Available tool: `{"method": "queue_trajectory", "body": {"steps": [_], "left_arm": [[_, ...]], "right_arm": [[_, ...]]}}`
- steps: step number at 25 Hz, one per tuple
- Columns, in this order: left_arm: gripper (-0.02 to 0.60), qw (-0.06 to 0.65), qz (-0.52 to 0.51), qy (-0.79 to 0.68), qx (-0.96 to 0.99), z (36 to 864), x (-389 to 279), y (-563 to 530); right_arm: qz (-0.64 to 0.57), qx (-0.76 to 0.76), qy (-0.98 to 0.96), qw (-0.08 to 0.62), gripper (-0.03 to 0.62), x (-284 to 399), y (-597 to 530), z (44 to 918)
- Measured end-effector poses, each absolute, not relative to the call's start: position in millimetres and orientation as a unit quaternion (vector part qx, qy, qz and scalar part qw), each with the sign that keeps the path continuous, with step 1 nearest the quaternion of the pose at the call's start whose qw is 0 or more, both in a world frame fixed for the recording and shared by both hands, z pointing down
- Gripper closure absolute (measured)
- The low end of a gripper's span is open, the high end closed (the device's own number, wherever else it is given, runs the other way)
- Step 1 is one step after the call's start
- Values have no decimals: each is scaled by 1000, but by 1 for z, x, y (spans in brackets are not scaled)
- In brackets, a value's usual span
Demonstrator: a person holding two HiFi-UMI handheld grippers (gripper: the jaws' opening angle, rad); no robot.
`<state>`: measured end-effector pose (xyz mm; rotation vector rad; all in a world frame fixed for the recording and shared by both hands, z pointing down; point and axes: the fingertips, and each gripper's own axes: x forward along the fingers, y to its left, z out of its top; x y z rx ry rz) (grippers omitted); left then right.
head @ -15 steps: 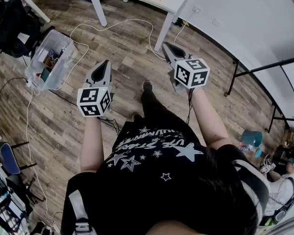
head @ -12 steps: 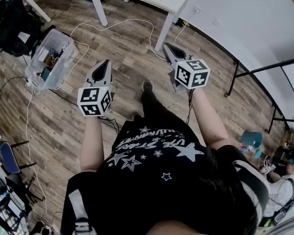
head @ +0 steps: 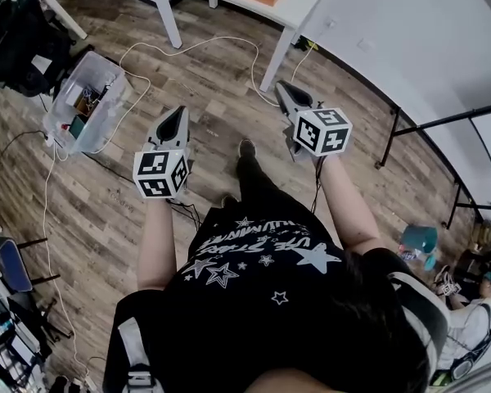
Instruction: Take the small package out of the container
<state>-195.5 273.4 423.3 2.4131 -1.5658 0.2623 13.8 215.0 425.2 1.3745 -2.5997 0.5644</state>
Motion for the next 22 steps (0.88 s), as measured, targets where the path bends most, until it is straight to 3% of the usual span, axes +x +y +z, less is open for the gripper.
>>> {"method": "queue_trajectory", "body": {"steps": [11, 22], "left_arm": [[563, 135, 109, -543, 822, 438, -200, 235], [563, 140, 130, -533, 824, 440, -187, 113]], "right_arm": [[195, 447, -871, 61, 543, 4, 168, 433], [213, 457, -861, 62, 542, 24, 42, 439]]}}
